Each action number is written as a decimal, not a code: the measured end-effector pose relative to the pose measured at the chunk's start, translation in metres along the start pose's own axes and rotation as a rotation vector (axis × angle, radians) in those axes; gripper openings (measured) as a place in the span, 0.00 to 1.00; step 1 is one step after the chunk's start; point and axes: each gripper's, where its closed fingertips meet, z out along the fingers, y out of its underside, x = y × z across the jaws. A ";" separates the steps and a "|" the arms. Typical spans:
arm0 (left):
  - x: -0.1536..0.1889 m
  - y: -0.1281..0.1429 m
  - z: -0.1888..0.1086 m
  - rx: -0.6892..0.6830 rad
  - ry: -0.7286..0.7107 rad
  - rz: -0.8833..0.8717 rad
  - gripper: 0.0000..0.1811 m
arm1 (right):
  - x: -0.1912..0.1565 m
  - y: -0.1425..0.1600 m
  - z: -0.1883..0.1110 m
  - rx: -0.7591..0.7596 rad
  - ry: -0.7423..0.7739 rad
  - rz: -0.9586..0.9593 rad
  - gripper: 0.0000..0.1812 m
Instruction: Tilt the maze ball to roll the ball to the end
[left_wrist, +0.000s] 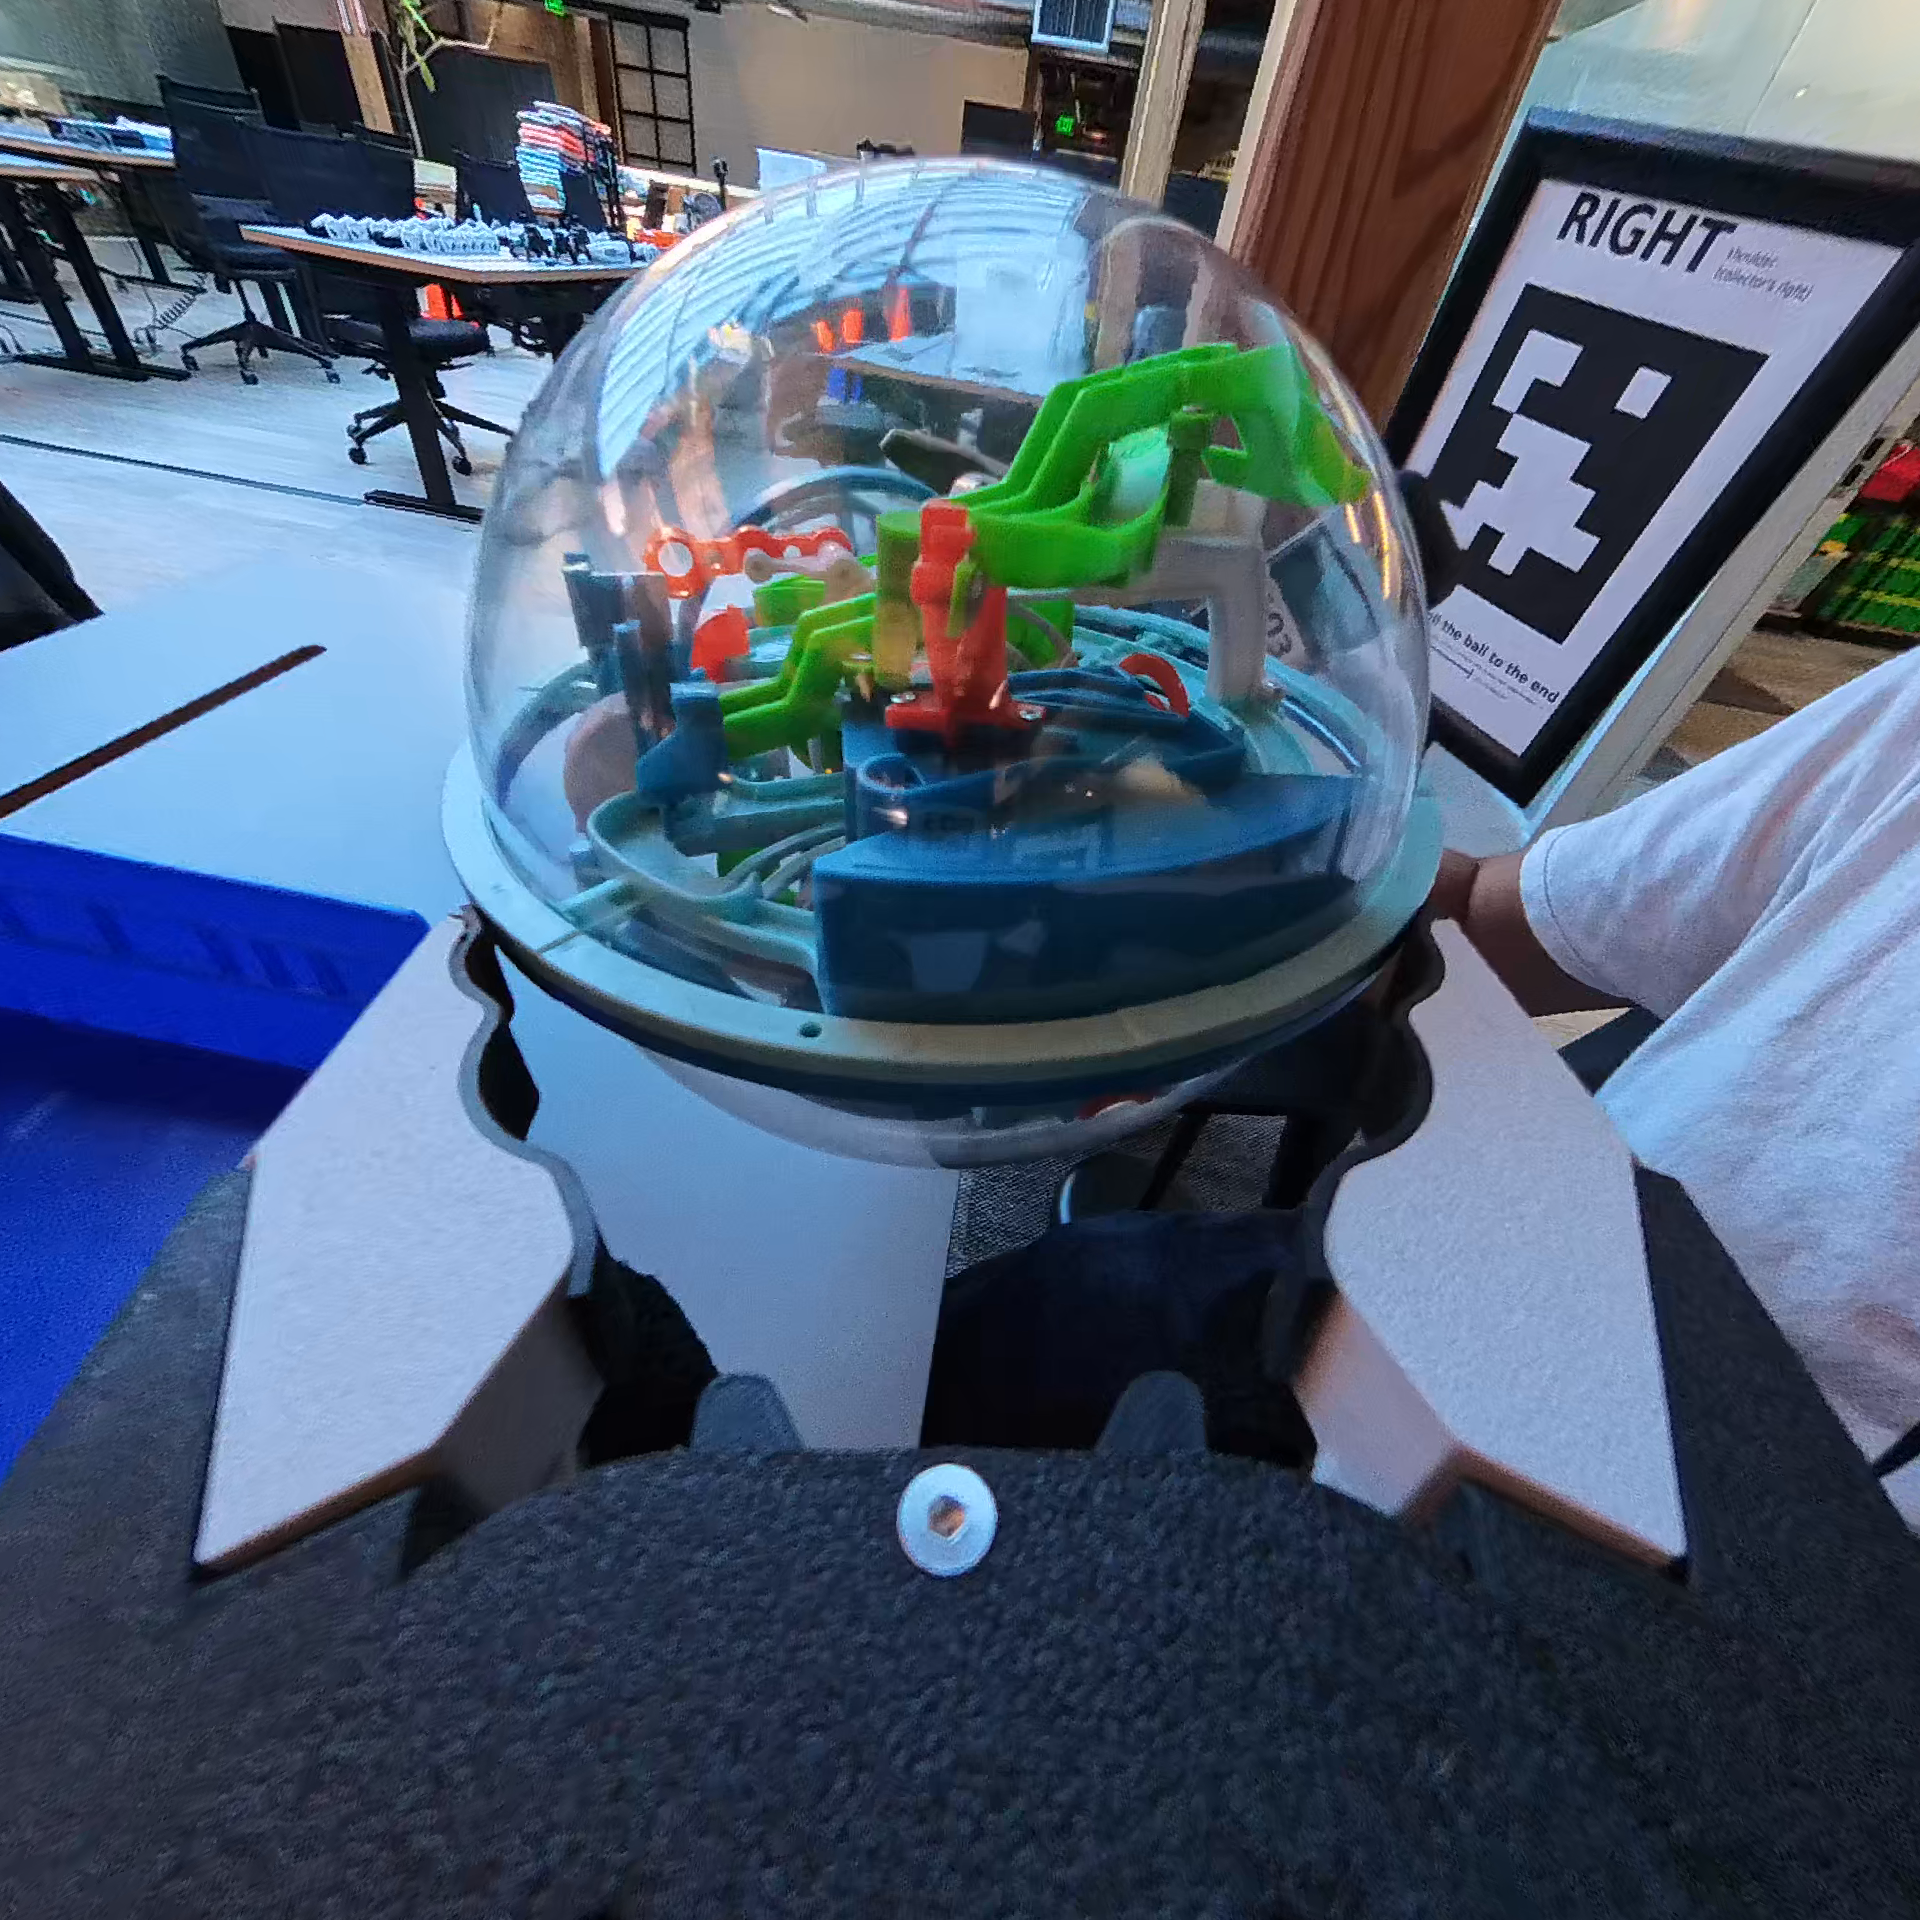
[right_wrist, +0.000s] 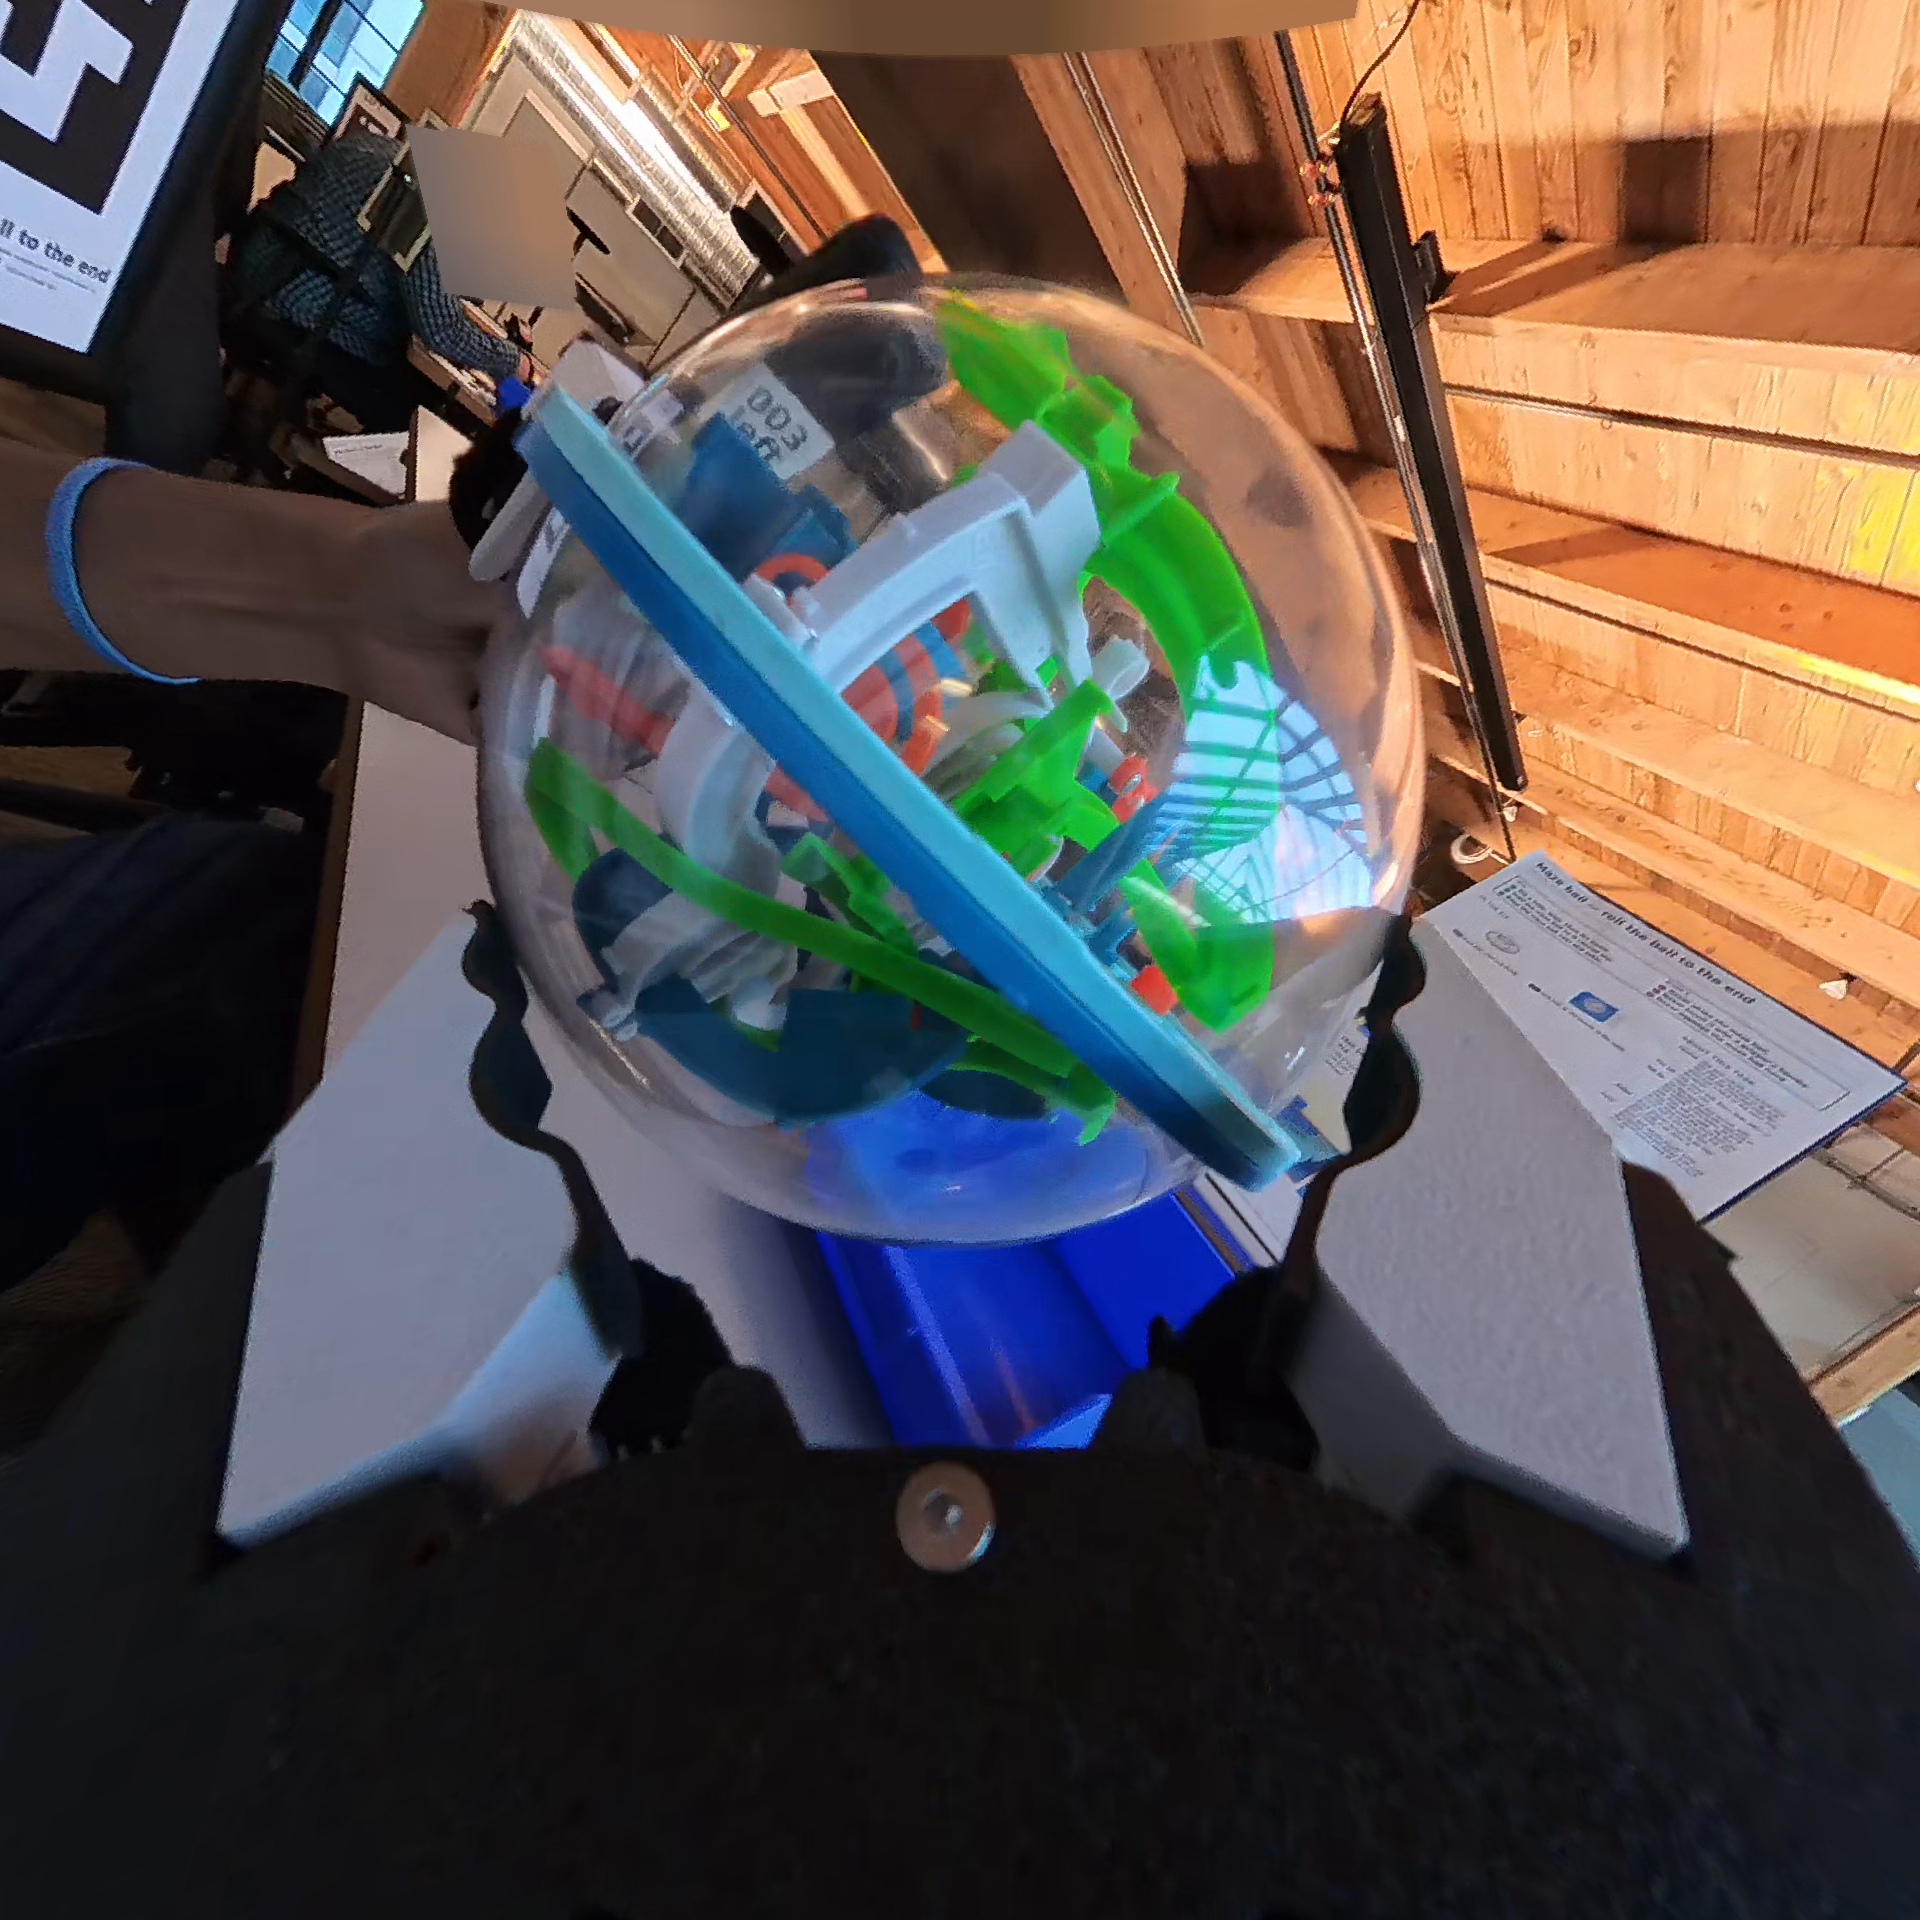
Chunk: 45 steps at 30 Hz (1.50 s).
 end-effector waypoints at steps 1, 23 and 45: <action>0.000 -0.002 0.000 -0.006 -0.007 0.012 0.88 | 0.001 -0.001 0.000 0.005 0.006 -0.006 0.85; -0.037 0.068 0.016 -0.180 -0.188 0.061 0.88 | -0.030 0.097 -0.006 -0.279 -0.001 0.039 0.85; -0.059 0.142 0.021 -0.296 -0.262 0.046 0.87 | -0.075 0.172 -0.014 -0.530 -0.050 0.064 0.85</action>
